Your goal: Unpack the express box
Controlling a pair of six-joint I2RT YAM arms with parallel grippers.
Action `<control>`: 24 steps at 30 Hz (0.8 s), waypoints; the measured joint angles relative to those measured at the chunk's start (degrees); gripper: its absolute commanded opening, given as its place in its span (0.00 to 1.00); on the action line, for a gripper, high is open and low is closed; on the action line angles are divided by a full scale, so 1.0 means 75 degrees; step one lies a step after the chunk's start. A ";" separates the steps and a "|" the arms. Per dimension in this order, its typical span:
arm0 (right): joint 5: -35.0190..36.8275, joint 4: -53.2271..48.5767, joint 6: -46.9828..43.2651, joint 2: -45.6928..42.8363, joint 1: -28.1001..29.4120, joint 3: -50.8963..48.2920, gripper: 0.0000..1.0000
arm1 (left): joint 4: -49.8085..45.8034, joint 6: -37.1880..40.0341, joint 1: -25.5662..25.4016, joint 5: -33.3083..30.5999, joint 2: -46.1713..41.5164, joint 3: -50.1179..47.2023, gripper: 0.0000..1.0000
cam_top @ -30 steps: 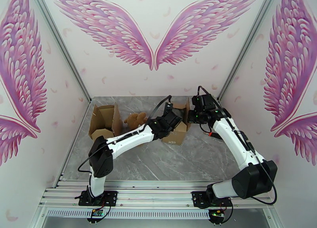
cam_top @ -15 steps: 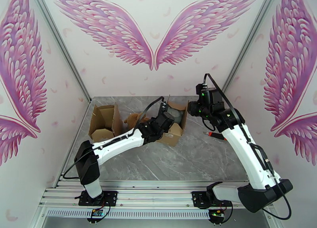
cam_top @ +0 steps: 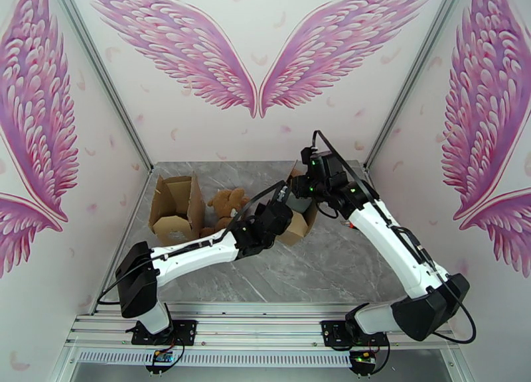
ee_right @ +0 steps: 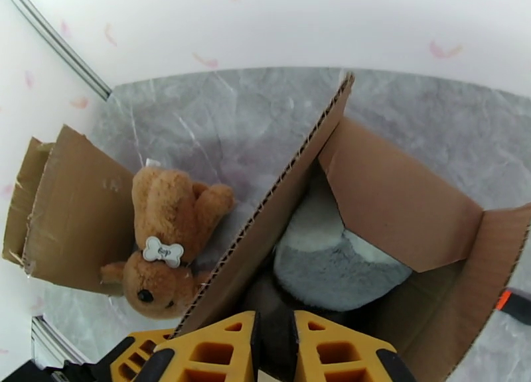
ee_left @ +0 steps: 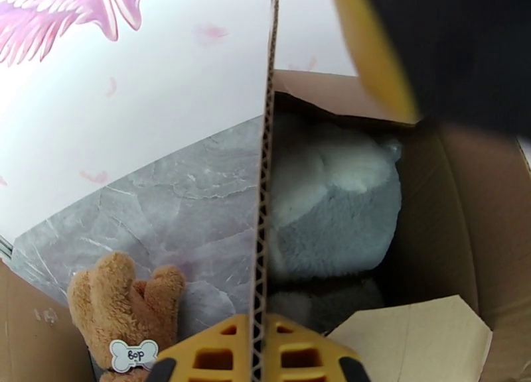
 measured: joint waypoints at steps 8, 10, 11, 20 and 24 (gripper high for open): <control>0.0501 0.0490 0.0469 -0.0254 0.0006 -0.1486 0.27 | 0.0583 0.0221 -0.0012 0.0050 -0.0402 -0.0309 0.00; 0.0583 0.0854 0.0667 -0.0274 0.0006 -0.1711 0.28 | 0.0699 0.0224 -0.0044 0.0099 -0.0440 -0.0513 0.00; 0.0641 0.1049 0.0796 -0.0283 0.0006 -0.1842 0.29 | 0.0761 0.0221 -0.0055 0.0128 -0.0458 -0.0638 0.00; 0.1061 0.2428 0.1848 -0.0289 0.0012 -0.2655 0.64 | 0.1288 0.0256 -0.0233 0.0356 -0.0562 -0.1300 0.00; 0.1113 0.3083 0.2308 -0.0198 0.0017 -0.2891 0.82 | 0.1492 0.0321 -0.0265 0.0449 -0.0574 -0.1320 0.00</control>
